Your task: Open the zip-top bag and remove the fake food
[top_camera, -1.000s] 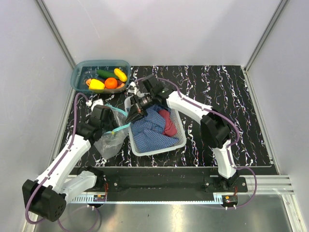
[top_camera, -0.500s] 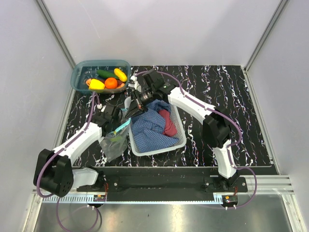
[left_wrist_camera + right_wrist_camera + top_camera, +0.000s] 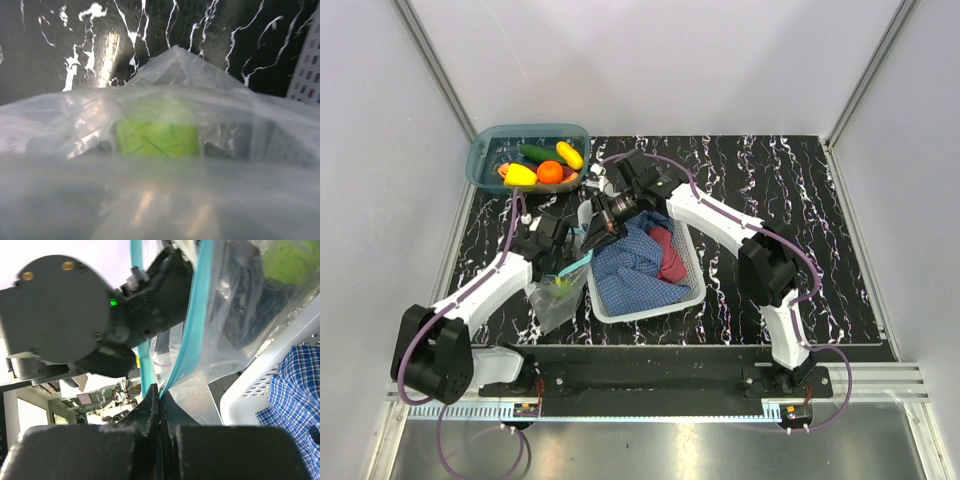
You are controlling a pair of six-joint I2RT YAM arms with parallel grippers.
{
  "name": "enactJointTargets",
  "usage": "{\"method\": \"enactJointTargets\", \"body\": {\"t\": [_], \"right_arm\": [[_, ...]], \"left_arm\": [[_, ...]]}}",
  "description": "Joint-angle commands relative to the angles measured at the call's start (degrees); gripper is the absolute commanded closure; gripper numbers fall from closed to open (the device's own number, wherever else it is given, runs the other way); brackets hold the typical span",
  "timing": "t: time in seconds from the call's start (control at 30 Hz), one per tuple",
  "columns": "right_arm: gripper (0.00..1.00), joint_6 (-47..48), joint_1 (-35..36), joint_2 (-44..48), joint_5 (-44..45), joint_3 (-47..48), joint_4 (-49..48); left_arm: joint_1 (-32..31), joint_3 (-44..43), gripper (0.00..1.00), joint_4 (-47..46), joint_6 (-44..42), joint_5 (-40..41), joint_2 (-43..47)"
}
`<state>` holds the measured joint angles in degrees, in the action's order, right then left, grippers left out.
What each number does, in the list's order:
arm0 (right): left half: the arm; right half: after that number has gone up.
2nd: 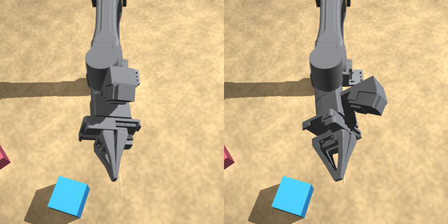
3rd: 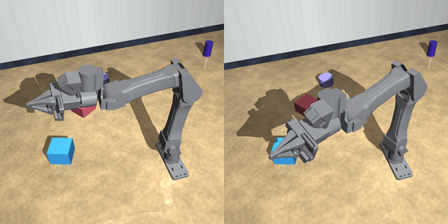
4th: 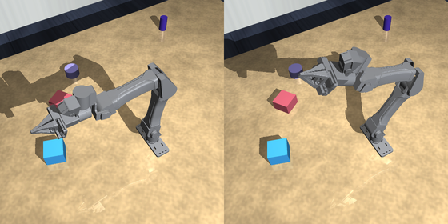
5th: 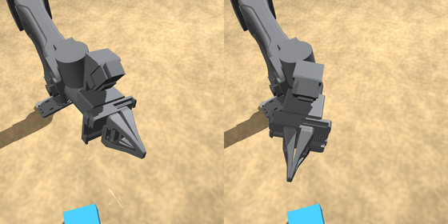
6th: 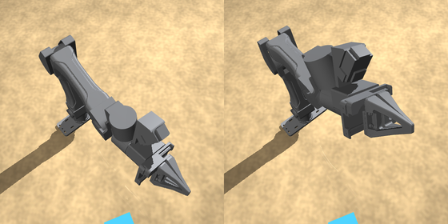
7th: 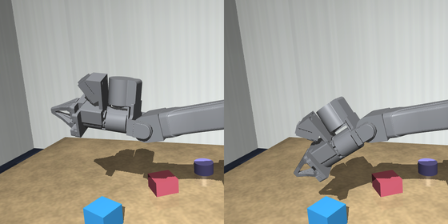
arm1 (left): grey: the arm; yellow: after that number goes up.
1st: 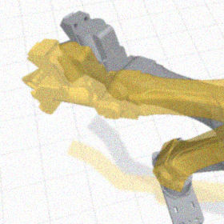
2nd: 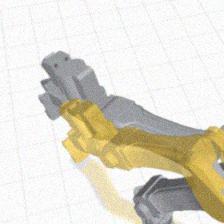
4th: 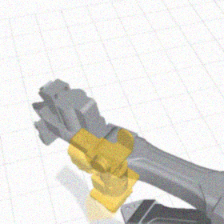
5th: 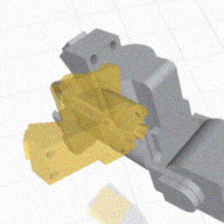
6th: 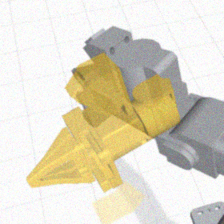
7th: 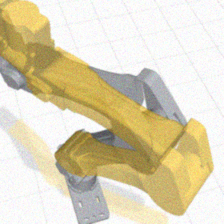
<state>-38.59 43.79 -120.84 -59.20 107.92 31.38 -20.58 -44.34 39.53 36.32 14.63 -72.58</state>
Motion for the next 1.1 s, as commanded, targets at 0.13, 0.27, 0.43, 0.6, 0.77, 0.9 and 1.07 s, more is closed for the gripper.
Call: {"method": "enactJointTargets", "body": {"t": [0.13, 0.27, 0.43, 0.6, 0.77, 0.9, 1.07], "right_arm": [[1.00, 1.15, 0.51, 2.10, -0.65, 0.19, -0.70], [1.00, 1.15, 0.51, 2.36, -0.57, -0.16, -0.70], [1.00, 1.50, 0.51, 2.36, -0.13, -0.78, -0.70], [1.00, 2.38, 0.77, 2.27, 0.66, -1.04, -0.18], [1.00, 2.55, 1.91, 1.92, 1.98, 0.62, 0.97], [1.00, 1.50, 2.09, 2.18, 5.49, 2.90, 1.23], [1.00, -0.96, 1.74, 0.60, 7.95, 7.56, 0.79]], "left_arm": [[0.01, 0.83, 0.31, -1.99, 0.42, 1.45, -1.78], [0.01, 2.32, 0.47, -2.44, 0.07, 1.98, -1.43], [0.01, -0.04, 0.80, 0.37, -0.37, 0.23, 4.01], [-0.43, -6.72, 1.00, 6.69, -2.82, -6.28, 8.31], [-0.87, -10.15, 1.00, 8.64, -4.58, -9.79, 13.33], [-0.87, -9.98, 1.00, 10.12, -6.17, -14.28, 15.89], [-2.27, -4.99, 1.00, 11.01, -2.49, -17.27, 19.65]]}}
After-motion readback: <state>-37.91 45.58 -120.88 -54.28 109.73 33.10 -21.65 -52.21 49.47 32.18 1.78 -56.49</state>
